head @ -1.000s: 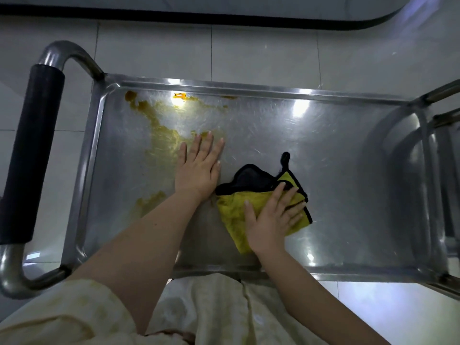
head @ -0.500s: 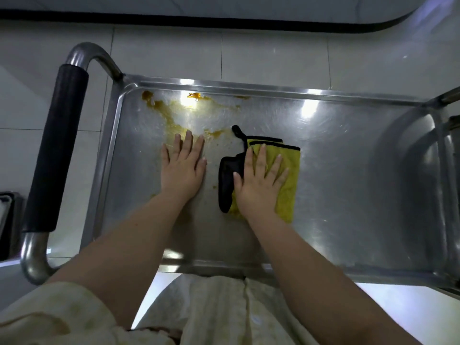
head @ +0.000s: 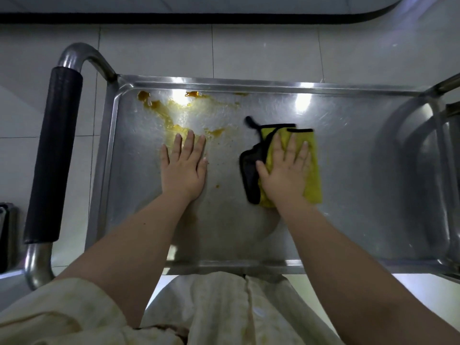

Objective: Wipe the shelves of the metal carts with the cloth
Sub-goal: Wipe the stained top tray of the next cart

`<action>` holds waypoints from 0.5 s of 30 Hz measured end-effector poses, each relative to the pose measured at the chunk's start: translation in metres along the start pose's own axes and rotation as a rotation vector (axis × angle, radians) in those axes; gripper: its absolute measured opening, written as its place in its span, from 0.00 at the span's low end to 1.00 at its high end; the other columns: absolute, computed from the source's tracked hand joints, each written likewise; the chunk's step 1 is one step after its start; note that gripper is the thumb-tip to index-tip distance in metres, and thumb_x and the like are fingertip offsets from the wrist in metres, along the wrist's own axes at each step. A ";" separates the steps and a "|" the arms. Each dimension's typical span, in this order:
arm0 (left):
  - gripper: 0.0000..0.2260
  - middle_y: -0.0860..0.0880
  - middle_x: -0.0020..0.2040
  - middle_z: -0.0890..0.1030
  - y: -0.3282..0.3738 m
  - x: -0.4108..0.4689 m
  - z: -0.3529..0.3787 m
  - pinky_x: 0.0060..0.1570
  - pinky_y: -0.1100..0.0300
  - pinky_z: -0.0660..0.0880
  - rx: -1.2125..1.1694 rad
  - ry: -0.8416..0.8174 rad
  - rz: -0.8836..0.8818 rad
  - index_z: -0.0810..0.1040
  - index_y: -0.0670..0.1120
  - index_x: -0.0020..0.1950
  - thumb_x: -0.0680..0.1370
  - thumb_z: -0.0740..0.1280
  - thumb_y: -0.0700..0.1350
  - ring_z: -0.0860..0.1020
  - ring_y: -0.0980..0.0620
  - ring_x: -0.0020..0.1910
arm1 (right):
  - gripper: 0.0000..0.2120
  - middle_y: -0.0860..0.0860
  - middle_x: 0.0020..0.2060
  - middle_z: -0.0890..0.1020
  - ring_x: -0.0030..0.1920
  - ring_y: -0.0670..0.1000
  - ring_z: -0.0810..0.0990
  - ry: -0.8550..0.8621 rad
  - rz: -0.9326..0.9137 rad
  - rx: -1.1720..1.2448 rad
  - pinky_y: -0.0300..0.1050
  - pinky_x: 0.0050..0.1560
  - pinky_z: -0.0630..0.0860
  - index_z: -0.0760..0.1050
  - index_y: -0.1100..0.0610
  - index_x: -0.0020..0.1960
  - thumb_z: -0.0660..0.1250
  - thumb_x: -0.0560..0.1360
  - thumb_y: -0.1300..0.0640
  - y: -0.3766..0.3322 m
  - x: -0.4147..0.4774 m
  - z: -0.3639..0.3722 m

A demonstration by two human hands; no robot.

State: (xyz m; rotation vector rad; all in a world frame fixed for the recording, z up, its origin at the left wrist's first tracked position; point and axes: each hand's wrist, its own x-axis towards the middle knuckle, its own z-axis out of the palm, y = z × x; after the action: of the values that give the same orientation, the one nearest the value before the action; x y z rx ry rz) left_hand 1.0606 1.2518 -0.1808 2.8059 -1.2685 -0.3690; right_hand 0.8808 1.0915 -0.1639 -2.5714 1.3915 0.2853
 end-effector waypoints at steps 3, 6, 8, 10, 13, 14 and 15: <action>0.25 0.53 0.80 0.47 -0.003 0.001 0.000 0.73 0.46 0.35 -0.011 0.008 0.005 0.47 0.57 0.80 0.83 0.44 0.56 0.43 0.48 0.79 | 0.36 0.60 0.79 0.48 0.76 0.69 0.43 0.028 -0.285 0.008 0.66 0.74 0.45 0.48 0.45 0.80 0.51 0.76 0.34 -0.053 -0.050 0.019; 0.24 0.52 0.80 0.47 -0.006 0.001 0.001 0.73 0.45 0.35 -0.013 -0.001 0.022 0.47 0.57 0.80 0.83 0.43 0.56 0.43 0.48 0.79 | 0.31 0.61 0.78 0.53 0.76 0.71 0.47 0.076 -0.404 0.036 0.69 0.73 0.49 0.55 0.42 0.78 0.55 0.78 0.36 -0.079 -0.098 0.038; 0.25 0.52 0.80 0.46 -0.006 0.001 0.002 0.73 0.45 0.35 -0.016 0.002 0.029 0.46 0.58 0.79 0.82 0.41 0.57 0.43 0.49 0.79 | 0.27 0.59 0.78 0.56 0.76 0.70 0.50 0.115 -0.422 0.060 0.68 0.73 0.50 0.59 0.41 0.76 0.56 0.78 0.38 -0.068 -0.097 0.039; 0.25 0.53 0.80 0.47 -0.006 0.003 0.001 0.73 0.45 0.35 -0.043 0.005 0.032 0.46 0.59 0.79 0.82 0.42 0.57 0.43 0.49 0.79 | 0.26 0.57 0.77 0.59 0.76 0.68 0.52 0.145 -0.395 0.059 0.67 0.73 0.51 0.63 0.40 0.75 0.58 0.78 0.38 -0.046 -0.089 0.036; 0.25 0.53 0.80 0.47 -0.004 0.005 0.002 0.74 0.44 0.37 -0.051 0.000 0.036 0.46 0.59 0.79 0.82 0.43 0.58 0.43 0.50 0.79 | 0.28 0.54 0.78 0.57 0.76 0.70 0.50 0.135 -0.181 0.016 0.67 0.74 0.46 0.56 0.38 0.76 0.55 0.77 0.37 0.003 -0.082 0.029; 0.25 0.53 0.80 0.47 -0.004 0.006 0.001 0.74 0.44 0.37 -0.051 -0.004 0.039 0.46 0.59 0.79 0.81 0.44 0.58 0.43 0.49 0.79 | 0.28 0.53 0.79 0.55 0.76 0.70 0.47 0.119 -0.097 0.011 0.66 0.74 0.44 0.52 0.37 0.76 0.53 0.77 0.36 0.019 -0.082 0.028; 0.25 0.52 0.80 0.47 -0.003 0.006 0.001 0.74 0.44 0.37 -0.055 -0.006 0.042 0.47 0.58 0.79 0.82 0.44 0.58 0.43 0.49 0.79 | 0.29 0.52 0.79 0.52 0.76 0.69 0.45 0.104 -0.026 0.011 0.66 0.74 0.42 0.49 0.36 0.76 0.51 0.77 0.35 0.032 -0.083 0.026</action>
State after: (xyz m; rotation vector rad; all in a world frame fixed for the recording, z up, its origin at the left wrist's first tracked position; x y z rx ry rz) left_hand 1.0668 1.2493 -0.1832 2.7307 -1.2954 -0.4044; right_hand 0.8074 1.1475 -0.1699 -2.6272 1.3889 0.1410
